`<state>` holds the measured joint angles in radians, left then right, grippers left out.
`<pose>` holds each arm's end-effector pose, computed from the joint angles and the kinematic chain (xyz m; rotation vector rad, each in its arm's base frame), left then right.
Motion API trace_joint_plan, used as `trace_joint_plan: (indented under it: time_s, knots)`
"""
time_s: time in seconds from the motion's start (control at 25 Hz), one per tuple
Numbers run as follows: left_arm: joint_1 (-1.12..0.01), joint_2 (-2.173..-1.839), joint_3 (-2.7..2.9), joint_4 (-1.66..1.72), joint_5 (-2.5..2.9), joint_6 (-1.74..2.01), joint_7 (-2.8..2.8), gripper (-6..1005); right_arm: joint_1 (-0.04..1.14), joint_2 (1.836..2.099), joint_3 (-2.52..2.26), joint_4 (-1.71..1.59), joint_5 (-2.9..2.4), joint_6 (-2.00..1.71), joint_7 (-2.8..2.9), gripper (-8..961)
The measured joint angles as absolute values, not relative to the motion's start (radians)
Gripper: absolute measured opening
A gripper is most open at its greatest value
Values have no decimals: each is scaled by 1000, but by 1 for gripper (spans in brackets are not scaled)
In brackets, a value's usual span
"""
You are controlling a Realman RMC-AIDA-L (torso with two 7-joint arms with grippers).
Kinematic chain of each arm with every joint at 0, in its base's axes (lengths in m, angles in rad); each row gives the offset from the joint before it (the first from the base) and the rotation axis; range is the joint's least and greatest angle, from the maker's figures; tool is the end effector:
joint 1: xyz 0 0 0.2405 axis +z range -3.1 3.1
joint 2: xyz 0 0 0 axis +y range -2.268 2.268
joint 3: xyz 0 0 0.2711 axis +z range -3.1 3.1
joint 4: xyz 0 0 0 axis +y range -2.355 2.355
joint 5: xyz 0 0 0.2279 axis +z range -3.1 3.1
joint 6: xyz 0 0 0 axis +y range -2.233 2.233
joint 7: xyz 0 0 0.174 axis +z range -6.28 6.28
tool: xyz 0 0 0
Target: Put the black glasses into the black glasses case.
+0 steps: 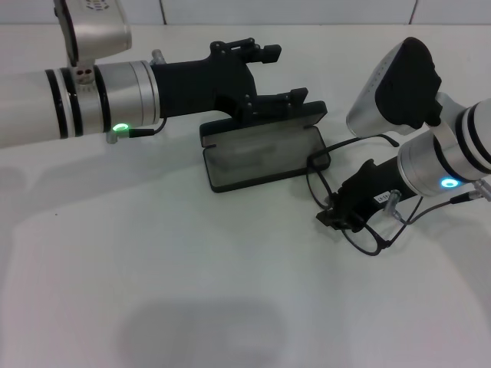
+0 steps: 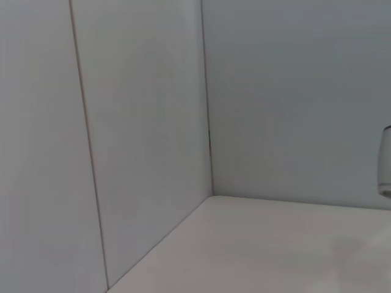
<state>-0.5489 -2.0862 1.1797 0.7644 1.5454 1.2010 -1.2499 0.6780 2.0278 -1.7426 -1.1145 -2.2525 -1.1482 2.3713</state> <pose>-0.1938 0.4123 -0.0579 -2.6197 -0.2186 -0.7178 0.1639 0.3890 -0.1203 -2.8485 0.5113 -0.3089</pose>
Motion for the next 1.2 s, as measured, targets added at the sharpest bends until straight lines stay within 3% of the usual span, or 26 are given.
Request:
trace_joint_plan:
  time_s: [0.16, 0.52, 1.2]
  knots:
    - [-549, -2086, 1180, 764, 1543, 1201, -1249, 789, 676, 2028, -1743, -1112, -2256, -1143, 2367, 362]
    - [-546, -2086, 1179, 767, 1526, 1205, -1273, 783, 665, 2017, -1726, -1142, -2260, -1212, 2338, 186]
    - [-535, -2076, 1095, 773, 1439, 1402, -1365, 776, 405, 2025, -1194, -1285, -1918, -1454, 1826, 115]
